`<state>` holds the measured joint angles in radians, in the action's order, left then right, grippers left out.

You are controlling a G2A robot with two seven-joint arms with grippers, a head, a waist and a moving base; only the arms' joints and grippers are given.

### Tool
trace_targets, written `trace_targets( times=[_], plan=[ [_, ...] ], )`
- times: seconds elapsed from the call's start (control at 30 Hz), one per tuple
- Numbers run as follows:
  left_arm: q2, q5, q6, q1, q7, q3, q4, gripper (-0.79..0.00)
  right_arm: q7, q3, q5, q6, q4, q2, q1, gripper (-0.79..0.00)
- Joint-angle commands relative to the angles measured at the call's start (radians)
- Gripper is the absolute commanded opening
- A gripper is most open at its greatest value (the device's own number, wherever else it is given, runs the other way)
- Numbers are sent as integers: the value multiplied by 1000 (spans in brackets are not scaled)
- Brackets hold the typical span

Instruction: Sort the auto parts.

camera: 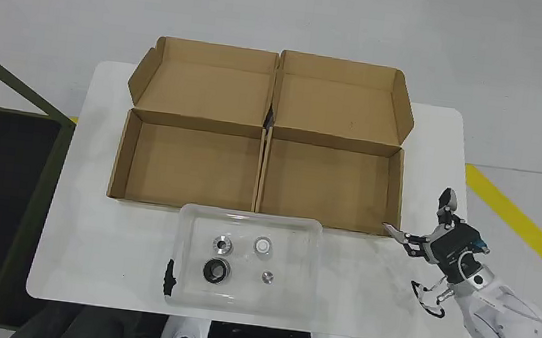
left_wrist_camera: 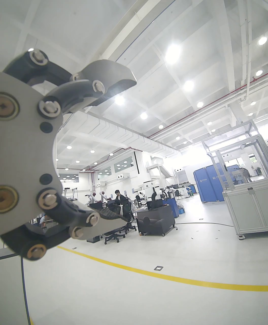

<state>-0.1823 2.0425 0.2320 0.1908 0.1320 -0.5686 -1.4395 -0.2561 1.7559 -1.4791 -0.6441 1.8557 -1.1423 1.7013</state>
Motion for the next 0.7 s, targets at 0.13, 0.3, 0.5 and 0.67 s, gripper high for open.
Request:
trace_targets(
  times=[0.13,0.3,0.5,0.67],
  plan=[
    [0,0,0,0,0,0,0,-1,0,0,0,0,0,0,0,0],
    [0,0,0,0,0,0,0,0,0,0,0,0,0,0,0,-1],
    [0,0,0,0,0,0,0,0,8,-3,-2,4,0,0,-1,0],
    [0,0,0,0,0,0,0,0,134,-39,17,-66,14,5,-28,0]
  ],
)
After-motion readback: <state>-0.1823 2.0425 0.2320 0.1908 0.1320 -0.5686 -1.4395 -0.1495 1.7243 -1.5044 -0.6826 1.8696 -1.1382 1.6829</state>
